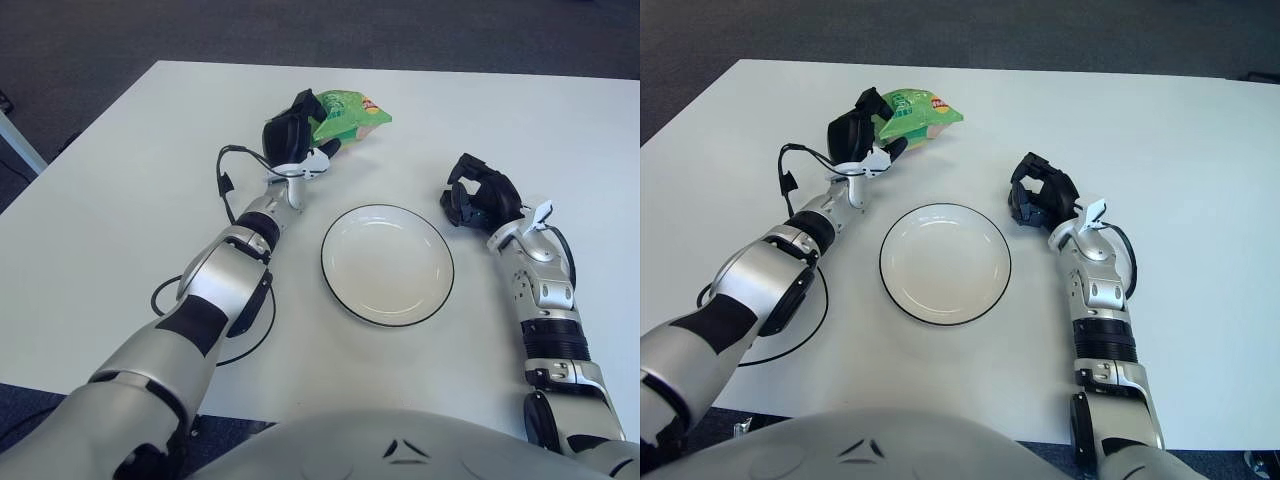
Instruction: Put the snack into the plate.
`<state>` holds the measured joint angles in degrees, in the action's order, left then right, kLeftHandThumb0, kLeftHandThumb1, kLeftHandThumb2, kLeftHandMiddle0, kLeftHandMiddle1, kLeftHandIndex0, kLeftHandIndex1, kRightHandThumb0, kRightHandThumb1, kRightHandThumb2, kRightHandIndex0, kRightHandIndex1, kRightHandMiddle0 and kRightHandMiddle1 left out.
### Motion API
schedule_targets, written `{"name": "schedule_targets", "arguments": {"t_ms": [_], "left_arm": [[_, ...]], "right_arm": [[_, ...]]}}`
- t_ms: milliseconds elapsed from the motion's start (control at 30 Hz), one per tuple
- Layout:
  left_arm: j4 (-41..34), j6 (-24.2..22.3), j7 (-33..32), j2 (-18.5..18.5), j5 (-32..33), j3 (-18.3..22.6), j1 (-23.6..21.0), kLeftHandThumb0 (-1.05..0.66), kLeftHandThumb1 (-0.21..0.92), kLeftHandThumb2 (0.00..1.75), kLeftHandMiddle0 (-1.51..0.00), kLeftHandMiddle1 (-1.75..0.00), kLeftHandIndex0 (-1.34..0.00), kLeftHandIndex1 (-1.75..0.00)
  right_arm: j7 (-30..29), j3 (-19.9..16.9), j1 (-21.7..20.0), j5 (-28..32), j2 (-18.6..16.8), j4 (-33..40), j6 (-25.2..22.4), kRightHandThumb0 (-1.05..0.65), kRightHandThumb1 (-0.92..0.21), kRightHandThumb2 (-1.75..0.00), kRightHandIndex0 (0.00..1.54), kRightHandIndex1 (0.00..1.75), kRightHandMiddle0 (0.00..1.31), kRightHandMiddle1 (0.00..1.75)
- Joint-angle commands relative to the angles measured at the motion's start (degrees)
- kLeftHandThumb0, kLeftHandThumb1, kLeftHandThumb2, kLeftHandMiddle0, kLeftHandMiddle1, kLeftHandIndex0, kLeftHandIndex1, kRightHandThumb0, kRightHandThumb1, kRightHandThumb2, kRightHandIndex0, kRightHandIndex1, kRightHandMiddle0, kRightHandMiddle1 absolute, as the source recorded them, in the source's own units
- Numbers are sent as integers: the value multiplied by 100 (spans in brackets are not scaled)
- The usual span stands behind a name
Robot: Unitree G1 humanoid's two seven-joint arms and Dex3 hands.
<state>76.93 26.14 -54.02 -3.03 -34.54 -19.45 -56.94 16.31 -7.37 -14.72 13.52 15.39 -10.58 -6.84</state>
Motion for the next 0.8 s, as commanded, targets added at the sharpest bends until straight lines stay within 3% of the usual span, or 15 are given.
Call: {"name": "schedule_targets", "arguments": {"t_ms": [0, 767], "left_arm": [[22, 97, 106, -84, -86, -95, 74, -48, 27, 137, -119, -175, -64, -175], [-4, 239, 649, -281, -55, -177, 119, -49, 26, 139, -129, -175, -65, -175]], "right_arm": [[2, 99, 217, -183, 26, -259, -229, -44, -46, -115, 124, 175, 51, 175], [133, 213, 175, -290, 136, -365, -156, -47, -38, -125, 127, 175, 57, 175]]}}
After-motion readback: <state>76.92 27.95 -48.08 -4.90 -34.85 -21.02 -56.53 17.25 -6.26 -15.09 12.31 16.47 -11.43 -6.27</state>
